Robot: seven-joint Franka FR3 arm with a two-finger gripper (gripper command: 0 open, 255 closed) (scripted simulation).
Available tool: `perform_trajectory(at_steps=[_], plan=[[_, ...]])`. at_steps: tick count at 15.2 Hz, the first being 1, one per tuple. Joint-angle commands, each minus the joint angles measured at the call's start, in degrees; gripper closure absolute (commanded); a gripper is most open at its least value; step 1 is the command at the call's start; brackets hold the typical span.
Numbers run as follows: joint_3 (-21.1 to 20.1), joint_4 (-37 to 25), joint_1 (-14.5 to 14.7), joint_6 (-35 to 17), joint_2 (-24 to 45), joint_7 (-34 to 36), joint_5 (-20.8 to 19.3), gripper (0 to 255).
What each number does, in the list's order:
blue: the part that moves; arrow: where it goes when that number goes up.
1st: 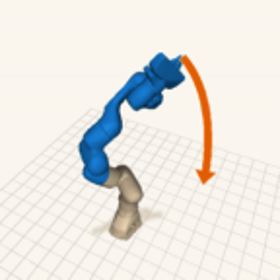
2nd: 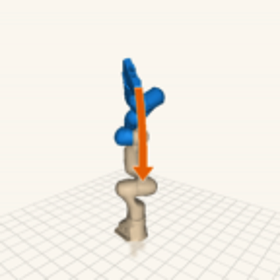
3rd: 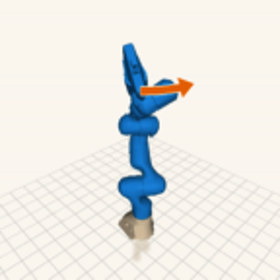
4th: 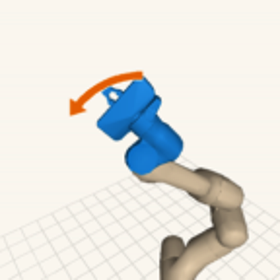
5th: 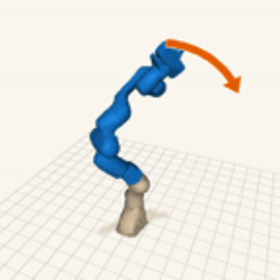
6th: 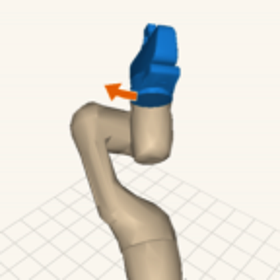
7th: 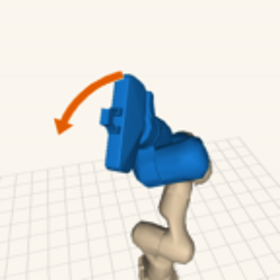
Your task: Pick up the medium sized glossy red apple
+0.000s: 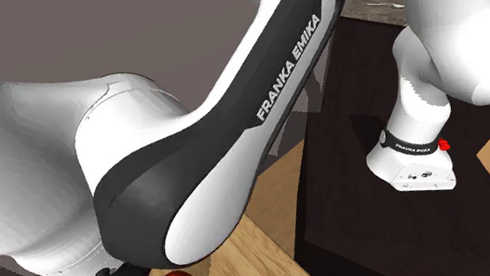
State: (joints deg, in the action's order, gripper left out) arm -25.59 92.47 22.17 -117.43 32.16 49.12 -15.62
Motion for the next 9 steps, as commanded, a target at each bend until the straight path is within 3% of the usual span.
perform_trajectory(at_steps=[1, 8, 9], plan=[[0.26, -0.32, 0.47, -0.78, 1.14, 0.48, -0.48, 0], [0.97, 0.69, 0.87, -3.85, 3.35, 1.12, -1.55, 0], [0.98, 0.58, 0.91, -3.81, 3.42, 1.14, -1.56, 255]])
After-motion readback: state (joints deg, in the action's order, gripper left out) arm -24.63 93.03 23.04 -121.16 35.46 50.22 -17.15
